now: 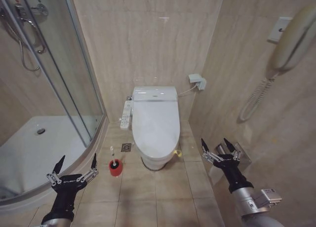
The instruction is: Open the toilet lid, clean the toilet bowl with a toilet brush, close the toilet lid, and flush.
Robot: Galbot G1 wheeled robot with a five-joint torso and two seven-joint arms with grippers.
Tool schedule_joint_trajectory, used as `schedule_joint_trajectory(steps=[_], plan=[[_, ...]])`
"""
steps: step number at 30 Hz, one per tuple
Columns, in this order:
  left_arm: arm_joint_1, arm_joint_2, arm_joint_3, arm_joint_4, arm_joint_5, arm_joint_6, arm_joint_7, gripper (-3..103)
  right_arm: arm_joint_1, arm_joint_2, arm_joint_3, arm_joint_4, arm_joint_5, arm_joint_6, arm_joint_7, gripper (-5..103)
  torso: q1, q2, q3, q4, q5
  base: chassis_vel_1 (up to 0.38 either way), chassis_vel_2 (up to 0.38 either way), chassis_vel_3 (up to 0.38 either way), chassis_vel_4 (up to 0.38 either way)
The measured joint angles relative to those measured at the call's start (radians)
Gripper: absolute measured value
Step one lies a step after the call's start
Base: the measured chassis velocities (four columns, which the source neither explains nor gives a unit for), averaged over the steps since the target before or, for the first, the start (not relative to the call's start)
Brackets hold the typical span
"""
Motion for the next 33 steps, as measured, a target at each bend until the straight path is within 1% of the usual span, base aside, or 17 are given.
schedule_joint_trajectory(steps=[1, 3, 5, 7, 8, 9, 11, 13, 16, 17, 18, 20, 24, 28, 31, 33], plan=[[0.0, 0.0, 0.0, 0.0, 0.0, 0.0, 0.0, 100, 0.001, 0.001, 0.0, -0.001, 0.0, 0.001, 0.0, 100, 0.0, 0.0, 0.0, 0.0, -0.0001, -0.232, 0.191, 0.23, -0.237], [0.0, 0.0, 0.0, 0.0, 0.0, 0.0, 0.0, 100, 0.004, 0.001, 0.0, -0.003, 0.0, 0.002, -0.001, 100, 0.0, 0.0, 0.0, 0.0008, 0.0004, -0.226, 0.268, 0.231, -0.264], [0.0, 0.0, 0.0, 0.0, 0.0, 0.0, 0.0, 100, 0.006, 0.001, 0.0, -0.005, 0.0, 0.005, -0.001, 100, 0.0, 0.0, 0.0, 0.0006, -0.0001, -0.24, 0.279, 0.233, -0.258], [0.0, 0.0, 0.0, 0.0, 0.0, 0.0, 0.0, 100, 0.015, 0.001, 0.0, -0.017, -0.003, 0.031, 0.006, 100, 0.0, 0.0, 0.0, 0.0004, 0.0003, -0.276, 0.271, 0.275, -0.268], [0.0, 0.0, 0.0, 0.0, 0.0, 0.0, 0.0, 100, 0.015, 0.001, 0.0, -0.017, -0.003, 0.031, 0.006, 100, 0.0, 0.0, 0.0, 0.0004, 0.0003, -0.298, 0.271, 0.278, -0.283], [0.0, 0.0, 0.0, 0.0, 0.0, 0.0, 0.0, 100, 0.017, 0.0, 0.002, -0.024, -0.005, 0.048, 0.012, 100, 0.0, 0.0, 0.0, -0.0002, -0.0002, -0.288, 0.277, 0.278, -0.263], [0.0, 0.0, 0.0, 0.0, 0.0, 0.0, 0.0, 100, 0.016, -0.003, 0.005, -0.031, -0.005, 0.065, 0.014, 100, 0.0, 0.0, 0.0, 0.0009, 0.0007, -0.271, 0.288, 0.264, -0.266], [0.0, 0.0, 0.0, 0.0, 0.0, 0.0, 0.0, 100, 0.002, -0.005, 0.01, -0.034, -0.005, 0.072, 0.006, 100, 0.001, 0.0, 0.0, 0.0005, -0.0003, -0.243, 0.248, 0.2, -0.206], [0.0, 0.0, 0.0, 0.0, 0.0, 0.0, 0.0, 100, -0.026, -0.006, 0.013, -0.037, -0.005, 0.077, -0.006, 100, 0.001, 0.0, 0.0, 0.0006, 0.0003, -0.163, 0.179, 0.112, -0.122], [0.0, 0.0, 0.0, 0.0, 0.0, 0.0, 0.0, 100, -0.059, -0.007, 0.016, -0.036, -0.004, 0.081, -0.017, 100, 0.001, 0.0, 0.0, -0.0001, 0.0003, -0.082, 0.071, 0.022, -0.001], [0.0, 0.0, 0.0, 0.0, 0.0, 0.0, 0.0, 100, -0.059, -0.007, 0.016, -0.036, -0.004, 0.081, -0.017, 100, 0.001, 0.0, 0.0, -0.0001, 0.0003, -0.082, 0.071, 0.022, -0.001], [0.0, 0.0, 0.0, 0.0, 0.0, 0.0, 0.0, 100, -0.108, -0.012, 0.022, -0.023, 0.008, 0.084, -0.027, 100, 0.0, 0.0, 0.0, 0.0004, 0.0003, 0.0, 0.0, 0.0, 0.0], [0.0, 0.0, 0.0, 0.0, 0.0, 0.0, 0.0, 100, -0.151, -0.017, 0.022, -0.026, 0.008, 0.101, -0.041, 100, -0.001, 0.0, 0.0, 0.0001, 0.0, 0.057, -0.08, -0.06, 0.067], [0.0, 0.0, 0.0, 0.0, 0.0, 0.0, 0.0, 100, -0.162, -0.014, 0.001, -0.091, -0.023, 0.12, -0.07, 100, -0.001, 0.0, 0.0, 0.0002, 0.0001, 0.039, -0.054, -0.065, 0.029], [0.0, 0.0, 0.0, 0.0, 0.0, 0.0, 0.0, 100, -0.16, -0.017, -0.013, -0.17, -0.065, 0.149, -0.116, 100, -0.001, 0.0, 0.0, 0.0005, 0.0003, 0.0, 0.0, 0.0, 0.0], [0.0, 0.0, 0.0, 0.0, 0.0, 0.0, 0.0, 100, -0.152, -0.02, -0.032, -0.221, -0.08, 0.151, -0.118, 100, 0.0, 0.0, 0.0, 0.0003, 0.0001, 0.0, 0.0, 0.0, 0.0]])
